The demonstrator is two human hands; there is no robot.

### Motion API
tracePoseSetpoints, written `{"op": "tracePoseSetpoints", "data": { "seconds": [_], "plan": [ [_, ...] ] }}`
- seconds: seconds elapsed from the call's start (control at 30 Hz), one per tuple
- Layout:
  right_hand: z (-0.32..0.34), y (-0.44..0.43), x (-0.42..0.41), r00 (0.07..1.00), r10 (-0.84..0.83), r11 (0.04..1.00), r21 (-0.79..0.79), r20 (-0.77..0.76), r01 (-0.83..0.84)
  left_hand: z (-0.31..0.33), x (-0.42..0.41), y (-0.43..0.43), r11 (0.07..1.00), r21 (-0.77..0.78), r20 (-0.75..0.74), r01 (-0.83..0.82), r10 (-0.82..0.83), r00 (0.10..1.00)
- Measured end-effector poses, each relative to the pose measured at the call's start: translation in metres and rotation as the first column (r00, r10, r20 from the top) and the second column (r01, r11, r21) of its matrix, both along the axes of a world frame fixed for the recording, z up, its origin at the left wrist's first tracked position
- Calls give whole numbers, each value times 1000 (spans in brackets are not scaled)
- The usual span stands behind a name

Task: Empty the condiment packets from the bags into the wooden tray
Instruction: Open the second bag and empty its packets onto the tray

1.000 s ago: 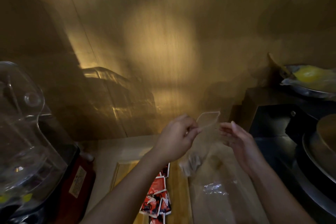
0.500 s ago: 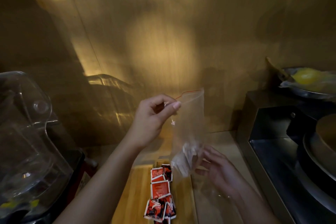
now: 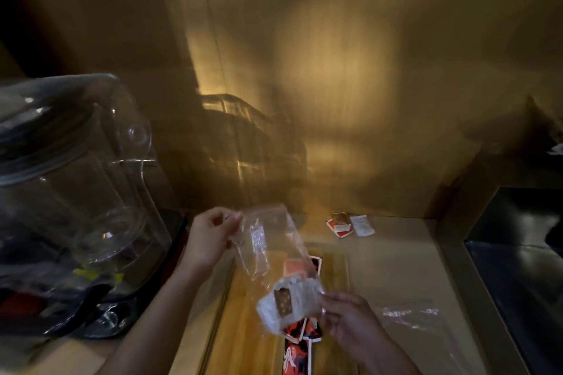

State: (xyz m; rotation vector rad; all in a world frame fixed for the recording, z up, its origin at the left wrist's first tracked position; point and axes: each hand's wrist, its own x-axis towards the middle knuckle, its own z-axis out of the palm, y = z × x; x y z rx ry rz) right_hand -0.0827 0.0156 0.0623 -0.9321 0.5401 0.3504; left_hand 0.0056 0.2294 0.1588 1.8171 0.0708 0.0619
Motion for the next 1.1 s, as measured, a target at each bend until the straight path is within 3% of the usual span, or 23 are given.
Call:
{"op": "tracePoseSetpoints", "data": {
  "seconds": [0.17, 0.3, 0.57, 0.73, 0.87, 0.97, 1.1],
  "plan": [
    [-13, 34, -5, 989, 4, 998, -60, -146, -13, -50, 0, 34, 988, 140, -116, -63, 80, 990],
    [-21, 59, -3, 966, 33, 999, 3, -258, -33, -80, 14, 48, 972, 203, -162, -117, 151, 975],
    [-39, 90, 5, 924, -47, 999, -28, -379, 40, -115, 29, 44, 973, -20, -325, -230, 211, 922],
    [-42, 96, 3, 903, -87, 996, -71, -420, 63, -142, 18, 55, 968, -130, -455, -214, 134, 881],
    [-41, 98, 4, 892, -92, 995, -83, -443, 61, -143, -9, 60, 993, 108, -500, -45, 94, 861],
    [-41, 98, 5, 894, -93, 995, -79, -439, 65, -148, -36, 64, 950, 303, -468, 71, 83, 880],
    [-51, 96, 4, 907, -67, 997, -55, -416, 48, -156, -69, 71, 872, 406, -470, 272, -56, 881]
  ]
}}
